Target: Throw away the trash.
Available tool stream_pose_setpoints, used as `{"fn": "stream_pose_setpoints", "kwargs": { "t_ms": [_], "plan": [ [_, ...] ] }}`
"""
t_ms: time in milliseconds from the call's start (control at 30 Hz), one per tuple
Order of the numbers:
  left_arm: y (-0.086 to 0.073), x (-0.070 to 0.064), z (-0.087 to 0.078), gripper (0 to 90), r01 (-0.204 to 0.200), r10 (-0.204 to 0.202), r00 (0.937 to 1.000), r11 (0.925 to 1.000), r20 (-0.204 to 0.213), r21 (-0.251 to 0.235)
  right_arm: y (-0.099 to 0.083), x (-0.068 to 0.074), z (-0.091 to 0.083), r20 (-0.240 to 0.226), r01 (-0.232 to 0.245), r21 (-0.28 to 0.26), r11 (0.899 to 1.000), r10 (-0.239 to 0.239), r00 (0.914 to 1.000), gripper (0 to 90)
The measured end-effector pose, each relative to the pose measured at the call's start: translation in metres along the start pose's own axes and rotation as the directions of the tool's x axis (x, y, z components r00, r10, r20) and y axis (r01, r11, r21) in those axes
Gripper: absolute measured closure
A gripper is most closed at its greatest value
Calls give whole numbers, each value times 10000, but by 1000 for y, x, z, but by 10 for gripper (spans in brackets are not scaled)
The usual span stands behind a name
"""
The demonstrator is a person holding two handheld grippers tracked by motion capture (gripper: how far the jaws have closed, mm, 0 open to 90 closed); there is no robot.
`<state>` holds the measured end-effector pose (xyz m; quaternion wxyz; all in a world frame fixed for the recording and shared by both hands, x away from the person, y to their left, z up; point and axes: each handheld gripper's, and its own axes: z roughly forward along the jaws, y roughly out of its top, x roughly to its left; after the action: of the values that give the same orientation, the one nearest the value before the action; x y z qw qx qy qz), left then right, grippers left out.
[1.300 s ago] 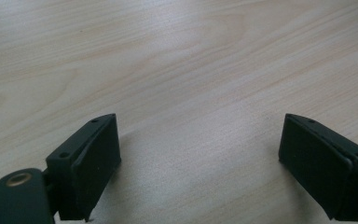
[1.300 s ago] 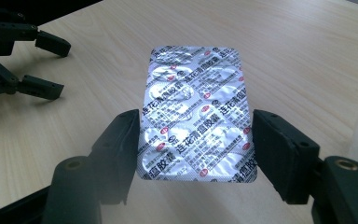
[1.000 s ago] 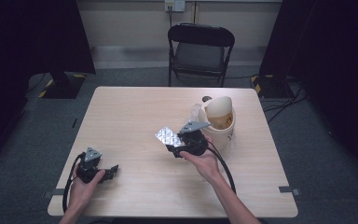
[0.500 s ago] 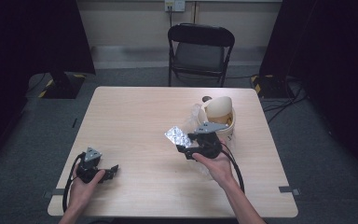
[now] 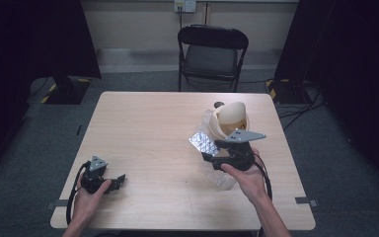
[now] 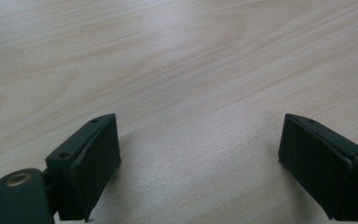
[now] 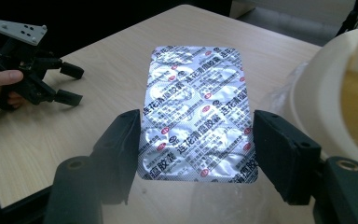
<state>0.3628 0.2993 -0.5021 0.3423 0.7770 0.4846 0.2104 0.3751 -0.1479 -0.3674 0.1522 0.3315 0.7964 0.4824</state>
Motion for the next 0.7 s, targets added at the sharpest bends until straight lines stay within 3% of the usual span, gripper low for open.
{"fn": "stream_pose_setpoints", "kwargs": {
  "t_ms": [400, 533, 700],
  "plan": [
    [0, 0, 0, 120, 0, 0, 10000, 10000, -1, 0, -11, -36, -40, 1159, -576, -140, 9982, 589, 9915, 343],
    [0, 0, 0, 120, -1, 1, 10000, 10000, -1, 2, -13, -47, -48, 1529, -594, 13, 9982, 585, 9865, 343],
    [0, 0, 0, 120, 2, -2, 10000, 10000, -1, -1, -20, -62, -51, 1897, -937, 262, 9953, 871, 9780, 342]
  ]
}}
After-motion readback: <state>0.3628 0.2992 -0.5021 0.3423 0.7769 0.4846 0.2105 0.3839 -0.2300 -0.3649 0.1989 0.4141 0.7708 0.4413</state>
